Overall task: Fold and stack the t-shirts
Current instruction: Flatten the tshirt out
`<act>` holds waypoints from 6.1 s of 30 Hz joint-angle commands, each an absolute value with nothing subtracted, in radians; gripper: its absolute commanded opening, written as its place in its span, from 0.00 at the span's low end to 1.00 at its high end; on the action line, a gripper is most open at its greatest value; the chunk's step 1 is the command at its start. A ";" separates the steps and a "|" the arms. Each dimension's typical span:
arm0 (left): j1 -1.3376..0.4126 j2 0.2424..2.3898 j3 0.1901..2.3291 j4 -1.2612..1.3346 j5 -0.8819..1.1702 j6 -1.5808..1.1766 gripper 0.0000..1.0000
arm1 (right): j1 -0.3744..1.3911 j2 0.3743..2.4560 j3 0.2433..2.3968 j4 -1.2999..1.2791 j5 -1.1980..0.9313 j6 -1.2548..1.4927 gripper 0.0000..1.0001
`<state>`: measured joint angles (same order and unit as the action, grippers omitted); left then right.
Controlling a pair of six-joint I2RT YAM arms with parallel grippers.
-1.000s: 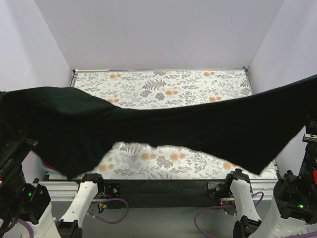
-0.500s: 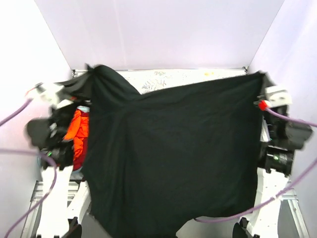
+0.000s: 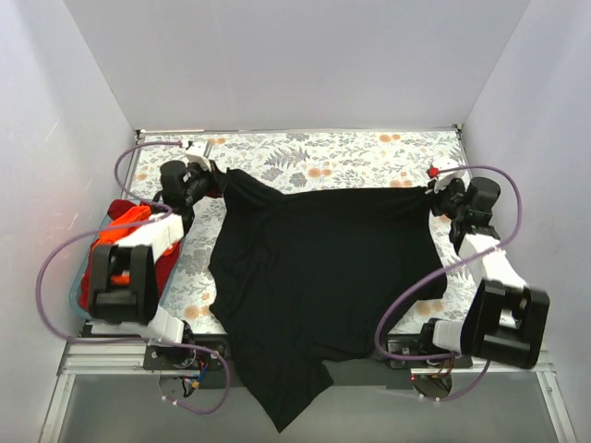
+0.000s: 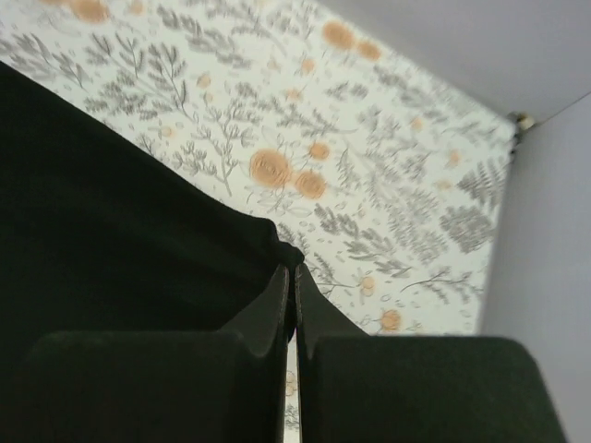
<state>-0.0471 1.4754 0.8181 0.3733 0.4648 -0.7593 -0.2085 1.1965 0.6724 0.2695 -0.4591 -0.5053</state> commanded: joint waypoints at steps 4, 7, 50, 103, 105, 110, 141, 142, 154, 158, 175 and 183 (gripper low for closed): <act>-0.060 1.744 1.101 0.451 0.419 -0.631 0.00 | -0.192 1.462 0.836 0.434 -0.469 -0.561 0.01; -0.060 1.871 1.198 0.453 0.404 -0.609 0.00 | -0.183 1.566 0.916 0.433 -0.451 -0.561 0.01; -0.644 1.620 1.203 0.072 0.687 -0.543 0.70 | -0.248 1.881 1.545 -1.175 -0.669 -0.695 0.34; -0.518 1.373 1.055 -0.084 0.439 -0.612 0.74 | -0.295 1.771 1.332 -1.318 -0.448 -0.730 0.01; -0.517 1.367 1.049 -0.086 0.442 -0.617 0.74 | -0.284 1.720 1.272 -1.318 -0.361 -0.770 0.01; -0.517 1.350 1.022 -0.086 0.437 -0.615 0.74 | -0.229 1.643 1.071 -1.319 -0.173 -0.887 0.01; -0.531 1.295 0.735 -0.894 0.353 0.114 0.32 | 0.026 1.713 1.040 -1.069 -0.233 -0.824 0.27; -0.532 1.298 0.726 -0.891 0.342 0.120 0.31 | 0.025 1.718 1.014 -1.036 -0.218 -0.824 0.26; -0.545 1.270 0.569 -0.815 0.144 0.181 0.29 | 0.023 1.723 0.910 -0.922 -0.083 -0.830 0.26; -0.543 1.272 0.552 -0.847 0.086 0.228 0.27 | 0.011 1.720 0.893 -0.905 -0.041 -0.850 0.27; -0.581 1.263 1.010 -1.212 0.458 0.276 0.22 | 0.026 1.447 0.822 -0.954 -0.058 -1.009 0.34; -0.189 1.727 1.678 -0.974 0.791 -0.281 0.59 | -0.127 1.741 1.521 -1.094 -0.446 -0.807 0.50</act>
<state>-0.3264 1.6051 1.4982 -1.1168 0.6285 0.0299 -0.0792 1.6440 1.3312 -1.0534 -0.2684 -0.8982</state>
